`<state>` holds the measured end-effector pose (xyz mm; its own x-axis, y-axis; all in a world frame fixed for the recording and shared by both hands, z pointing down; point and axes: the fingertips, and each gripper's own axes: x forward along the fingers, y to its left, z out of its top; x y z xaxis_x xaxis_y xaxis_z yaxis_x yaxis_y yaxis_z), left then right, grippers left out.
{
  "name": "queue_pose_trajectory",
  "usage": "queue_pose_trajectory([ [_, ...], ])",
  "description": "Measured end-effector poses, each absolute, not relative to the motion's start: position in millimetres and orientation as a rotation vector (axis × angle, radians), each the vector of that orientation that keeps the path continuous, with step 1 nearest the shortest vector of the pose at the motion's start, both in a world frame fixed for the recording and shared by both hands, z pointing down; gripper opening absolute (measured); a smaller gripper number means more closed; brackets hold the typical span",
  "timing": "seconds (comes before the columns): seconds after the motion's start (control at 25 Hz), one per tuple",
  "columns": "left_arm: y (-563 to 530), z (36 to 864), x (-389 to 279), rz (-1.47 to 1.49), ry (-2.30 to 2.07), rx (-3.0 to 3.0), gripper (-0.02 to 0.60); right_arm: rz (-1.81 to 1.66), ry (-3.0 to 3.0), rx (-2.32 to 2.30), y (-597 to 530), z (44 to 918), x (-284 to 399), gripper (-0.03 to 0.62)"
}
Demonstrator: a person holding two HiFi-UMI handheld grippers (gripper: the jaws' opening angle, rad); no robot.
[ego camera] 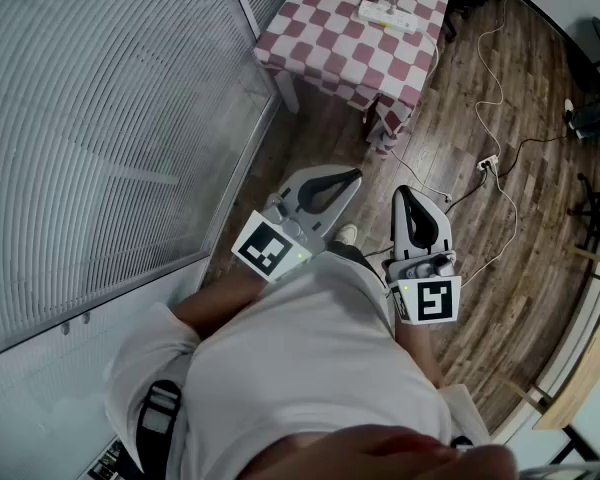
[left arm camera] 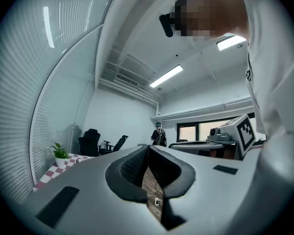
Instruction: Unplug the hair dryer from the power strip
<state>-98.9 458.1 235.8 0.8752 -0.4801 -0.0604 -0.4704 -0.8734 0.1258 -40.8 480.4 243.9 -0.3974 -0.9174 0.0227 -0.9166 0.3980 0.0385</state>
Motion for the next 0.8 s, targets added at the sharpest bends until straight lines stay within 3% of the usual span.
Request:
queue_pose_trajectory([
  [0.8, 449, 241, -13, -0.123, -0.731, 2.93, 0.031, 0.042, -2.707, 1.686, 467, 239, 38, 0.032],
])
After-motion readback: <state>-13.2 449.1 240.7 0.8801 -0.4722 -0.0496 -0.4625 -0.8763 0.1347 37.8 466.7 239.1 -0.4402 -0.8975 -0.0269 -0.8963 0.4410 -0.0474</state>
